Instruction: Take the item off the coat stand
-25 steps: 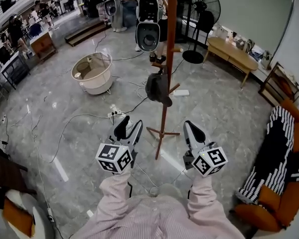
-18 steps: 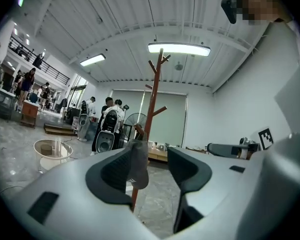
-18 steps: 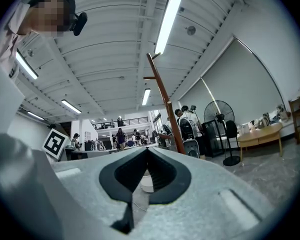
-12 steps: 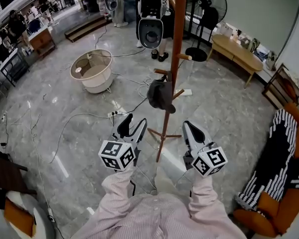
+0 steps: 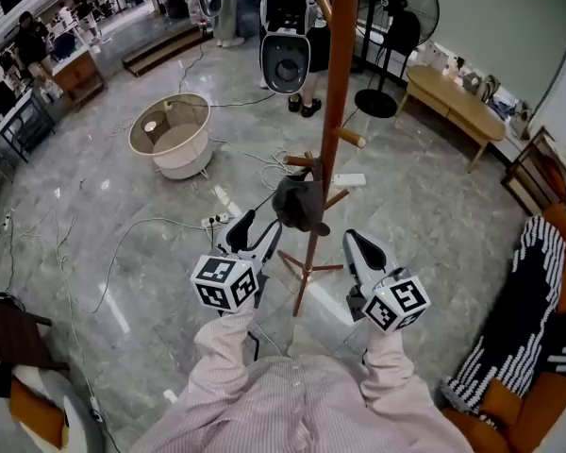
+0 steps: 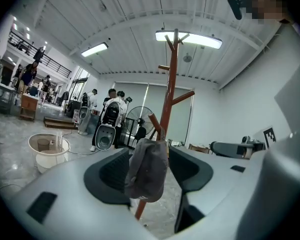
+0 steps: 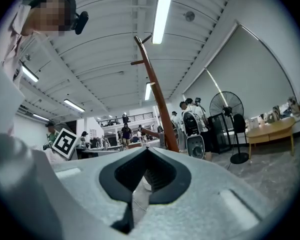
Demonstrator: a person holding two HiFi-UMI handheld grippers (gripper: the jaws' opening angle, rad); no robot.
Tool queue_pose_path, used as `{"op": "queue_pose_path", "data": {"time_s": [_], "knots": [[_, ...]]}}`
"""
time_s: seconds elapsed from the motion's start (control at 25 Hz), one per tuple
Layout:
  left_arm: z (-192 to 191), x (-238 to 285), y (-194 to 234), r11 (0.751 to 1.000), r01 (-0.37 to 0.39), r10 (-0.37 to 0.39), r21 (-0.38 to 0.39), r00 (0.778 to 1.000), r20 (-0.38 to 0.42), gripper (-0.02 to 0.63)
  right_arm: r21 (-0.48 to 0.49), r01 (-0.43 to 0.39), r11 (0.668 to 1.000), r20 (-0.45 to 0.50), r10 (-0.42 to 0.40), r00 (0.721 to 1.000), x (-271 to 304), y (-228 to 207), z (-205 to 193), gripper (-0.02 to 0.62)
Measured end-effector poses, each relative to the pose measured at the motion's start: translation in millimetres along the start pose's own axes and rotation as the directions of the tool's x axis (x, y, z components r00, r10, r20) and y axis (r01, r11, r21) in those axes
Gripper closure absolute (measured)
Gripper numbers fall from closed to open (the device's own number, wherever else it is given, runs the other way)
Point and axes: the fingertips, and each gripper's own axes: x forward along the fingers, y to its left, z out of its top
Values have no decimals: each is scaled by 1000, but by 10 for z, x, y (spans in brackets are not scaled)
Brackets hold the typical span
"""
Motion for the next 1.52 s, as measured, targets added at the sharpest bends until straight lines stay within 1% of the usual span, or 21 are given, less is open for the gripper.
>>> {"op": "queue_pose_path", "data": {"time_s": [0.12, 0.2, 0.36, 0.52, 0.64, 0.8, 0.92, 1.04, 1.08, 1.16, 1.32, 1.52], "knots": [[4, 216, 40, 1000, -2, 3, 4, 1000, -15, 374, 13, -12, 1000, 0, 12, 1000, 109, -144, 23, 591], [13, 362, 69, 1000, 0, 0, 10, 1000, -26, 374, 8, -34, 999, 6, 34, 999, 197, -209, 60, 591], [-8, 597, 113, 999, 21, -18, 35, 998, -68, 370, 6, -62, 998, 8, 62, 998, 297, -279, 90, 591], [-26, 854, 166, 996, 54, -46, 69, 992, -119, 365, 36, -38, 999, 2, 38, 999, 346, -408, 47, 591], [-81, 1007, 170, 992, 94, -79, 84, 982, -170, 365, 43, -29, 999, 0, 29, 1000, 375, -458, 38, 591], [-129, 1120, 181, 989, 127, -109, 75, 973, -203, 368, 51, -19, 999, 1, 19, 1000, 423, -497, 28, 591], [-169, 1138, 185, 985, 145, -123, 90, 968, -219, 410, 66, -3, 998, -1, 3, 1000, 437, -499, -25, 591], [-193, 1168, 173, 980, 168, -140, 103, 962, -235, 527, 74, 4, 997, -5, -4, 1000, 477, -496, -68, 591], [-203, 1175, 164, 979, 174, -145, 106, 960, -241, 548, 76, 5, 997, -6, -5, 1000, 486, -496, -75, 591], [-211, 1188, 144, 977, 183, -152, 108, 957, -246, 560, 77, 8, 997, -5, -7, 1000, 497, -505, -72, 591], [-198, 1173, 140, 977, 185, -156, 104, 957, -244, 565, 77, 9, 997, -1, -9, 1000, 510, -510, -63, 591], [-137, 1098, 191, 978, 172, -142, 117, 963, -230, 568, 81, 19, 997, 6, -19, 1000, 509, -482, -57, 591]]}}
